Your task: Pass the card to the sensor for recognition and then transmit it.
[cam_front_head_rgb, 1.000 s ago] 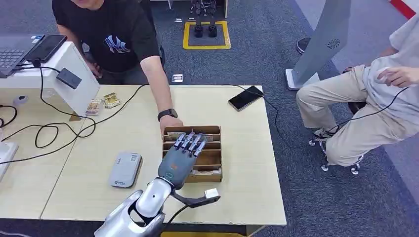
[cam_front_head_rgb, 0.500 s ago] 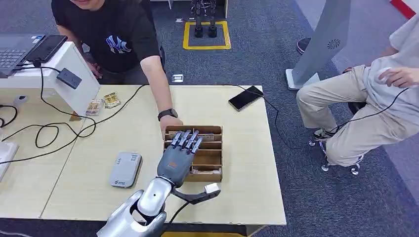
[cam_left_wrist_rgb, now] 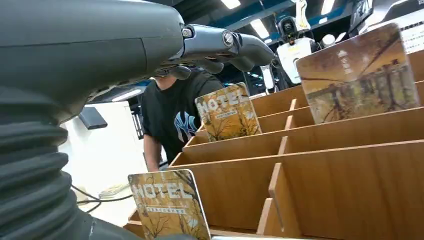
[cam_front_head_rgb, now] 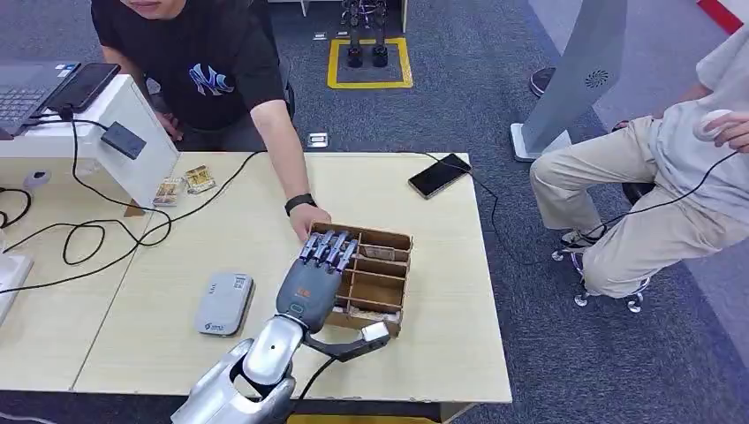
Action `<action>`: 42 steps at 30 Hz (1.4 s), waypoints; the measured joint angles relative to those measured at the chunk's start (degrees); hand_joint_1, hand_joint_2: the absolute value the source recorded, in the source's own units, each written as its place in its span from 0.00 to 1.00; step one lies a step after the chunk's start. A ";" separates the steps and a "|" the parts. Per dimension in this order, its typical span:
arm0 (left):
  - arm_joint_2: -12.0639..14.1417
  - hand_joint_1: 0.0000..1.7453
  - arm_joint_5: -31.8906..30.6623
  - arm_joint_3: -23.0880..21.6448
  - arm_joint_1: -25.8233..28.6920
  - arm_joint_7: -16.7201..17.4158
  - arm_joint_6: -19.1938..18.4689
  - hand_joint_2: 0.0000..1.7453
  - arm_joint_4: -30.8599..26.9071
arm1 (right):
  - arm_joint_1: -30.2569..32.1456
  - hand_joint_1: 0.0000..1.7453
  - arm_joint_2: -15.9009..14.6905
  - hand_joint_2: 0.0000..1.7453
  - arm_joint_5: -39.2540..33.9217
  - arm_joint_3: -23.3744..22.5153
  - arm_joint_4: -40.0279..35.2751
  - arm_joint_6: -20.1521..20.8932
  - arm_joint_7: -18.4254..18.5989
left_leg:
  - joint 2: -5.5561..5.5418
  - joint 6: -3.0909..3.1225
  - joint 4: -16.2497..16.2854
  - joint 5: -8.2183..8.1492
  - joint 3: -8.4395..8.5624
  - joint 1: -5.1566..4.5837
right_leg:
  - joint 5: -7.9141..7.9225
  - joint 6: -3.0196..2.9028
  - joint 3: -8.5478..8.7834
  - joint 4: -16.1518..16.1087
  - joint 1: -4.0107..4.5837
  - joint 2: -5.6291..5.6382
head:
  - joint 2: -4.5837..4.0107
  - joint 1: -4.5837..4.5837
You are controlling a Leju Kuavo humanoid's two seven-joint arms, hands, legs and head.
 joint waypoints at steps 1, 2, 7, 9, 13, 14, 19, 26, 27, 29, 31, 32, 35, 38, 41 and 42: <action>0.00 0.00 0.00 0.00 0.00 0.00 0.00 1.00 0.00 | 0.00 0.00 0.00 1.00 0.00 0.00 0.00 0.00 0.00 | 0.00 0.00 0.00 0.00 0.00 0.00 | 0.00 0.00 0.00 0.00 0.00 0.00 | 0.00 0.00; 0.00 0.00 0.00 0.02 0.00 0.00 0.00 1.00 0.00 | 0.00 0.00 0.00 1.00 0.00 -0.02 0.00 0.00 0.00 | 0.00 0.00 0.00 0.00 0.00 0.00 | 0.00 0.00 0.00 0.00 0.00 0.00 | 0.00 0.00; 0.00 0.00 0.00 0.04 0.02 0.00 0.15 1.00 0.00 | 0.00 0.00 0.00 1.00 -0.04 0.00 0.00 0.00 -0.13 | 0.00 0.00 0.00 0.00 -0.01 0.00 | 0.00 0.00 0.00 0.00 0.00 0.00 | 0.00 0.00; 0.11 0.00 0.00 0.13 0.16 -0.02 1.20 1.00 0.11 | 0.00 0.00 0.00 1.00 -0.57 -0.02 0.02 0.00 -0.79 | 0.00 0.00 0.00 0.00 -0.01 0.00 | 0.00 0.00 0.00 0.00 0.00 0.00 | 0.00 0.00; 0.33 0.00 0.04 1.99 1.25 -1.25 2.60 1.00 -0.64 | 0.00 0.00 0.02 1.00 -1.42 -0.02 0.02 0.00 -1.27 | 0.01 0.00 0.00 0.00 -0.01 0.00 | 0.00 0.00 -0.01 0.00 0.00 0.01 | 0.00 -0.02; 0.48 0.00 0.09 2.80 1.72 -1.90 3.08 1.00 -1.40 | 0.00 0.00 0.00 1.00 -1.62 -0.02 0.02 0.00 -1.33 | 0.01 0.00 0.00 0.00 -0.01 0.00 | 0.00 0.00 -0.02 0.00 0.00 0.01 | 0.00 0.00; 1.20 0.00 0.13 5.03 3.64 -5.20 4.26 1.00 -5.18 | 0.00 0.00 0.00 1.00 -1.68 -0.02 0.02 0.00 -0.79 | -0.01 0.00 -0.01 0.00 -0.04 0.01 | -0.02 -0.01 -0.02 0.00 0.01 0.01 | 0.00 0.00; 2.34 0.14 0.20 5.51 4.08 -7.87 2.73 1.00 -7.48 | 0.00 0.00 0.02 1.00 -2.21 -0.02 0.02 0.00 -1.88 | -0.01 0.00 0.00 0.00 -0.04 0.00 | -0.02 -0.01 -0.02 0.00 0.00 0.00 | 0.00 0.00; 2.43 0.14 0.20 5.51 4.07 -7.89 2.40 1.00 -7.48 | 0.00 0.00 0.02 1.00 -2.21 -0.02 0.04 0.00 -1.88 | 0.00 0.00 -0.01 0.00 -0.04 0.00 | -0.02 -0.01 -0.02 0.00 0.00 0.00 | 0.00 0.00; 2.77 0.14 0.20 5.55 4.00 -7.87 2.19 1.00 -7.45 | 0.00 0.00 0.02 1.00 -1.95 -0.02 0.09 0.00 -1.84 | -0.01 0.00 0.00 0.00 -0.03 0.00 | -0.02 -0.01 -0.02 0.00 0.00 0.01 | 0.00 0.00; 2.99 0.14 0.22 5.77 3.97 -7.72 2.03 1.00 -7.45 | 0.00 0.00 0.02 1.00 -1.77 -0.02 0.09 0.00 -1.81 | 0.00 0.00 0.00 0.00 -0.03 0.00 | -0.02 -0.01 -0.03 0.00 0.00 0.01 | 0.00 0.00; 3.08 0.14 0.22 5.79 3.97 -7.69 2.01 1.00 -7.45 | -0.01 0.00 0.02 1.00 -1.73 -0.02 0.09 0.00 -1.79 | -0.01 0.00 0.00 0.00 -0.03 0.00 | -0.02 -0.01 -0.03 0.00 0.00 0.01 | 0.00 0.00; 3.28 1.00 0.20 5.79 3.97 -7.69 1.92 1.00 -7.45 | -0.01 0.00 0.02 1.00 -1.73 0.00 0.09 0.00 -1.79 | -0.01 0.00 -0.01 0.00 -0.04 0.00 | -0.02 -0.01 -0.04 0.00 0.00 0.00 | 0.00 -0.02; 3.39 1.00 0.22 5.79 3.97 -7.69 1.88 1.00 -7.45 | -0.01 0.00 0.02 1.00 -1.73 -0.02 0.09 0.00 -1.79 | -0.01 0.00 -0.01 -0.01 -0.05 0.00 | -0.02 -0.01 -0.05 0.00 0.00 0.01 | 0.00 0.00; 3.56 1.00 0.48 5.79 3.89 -8.61 1.03 1.00 -7.32 | -0.01 0.00 0.02 1.00 -1.73 0.00 0.11 0.00 -1.97 | 0.00 0.00 -0.01 -0.01 -0.05 0.00 | -0.02 -0.01 -0.05 0.00 0.00 0.01 | 0.00 0.00; 3.67 1.00 0.63 5.79 3.83 -9.58 0.52 1.00 -7.10 | -0.01 0.00 0.02 1.00 -1.73 -0.02 0.11 0.00 -2.16 | 0.00 0.00 -0.01 -0.01 -0.05 0.00 | -0.02 -0.01 -0.05 0.00 0.00 0.01 | 0.00 0.00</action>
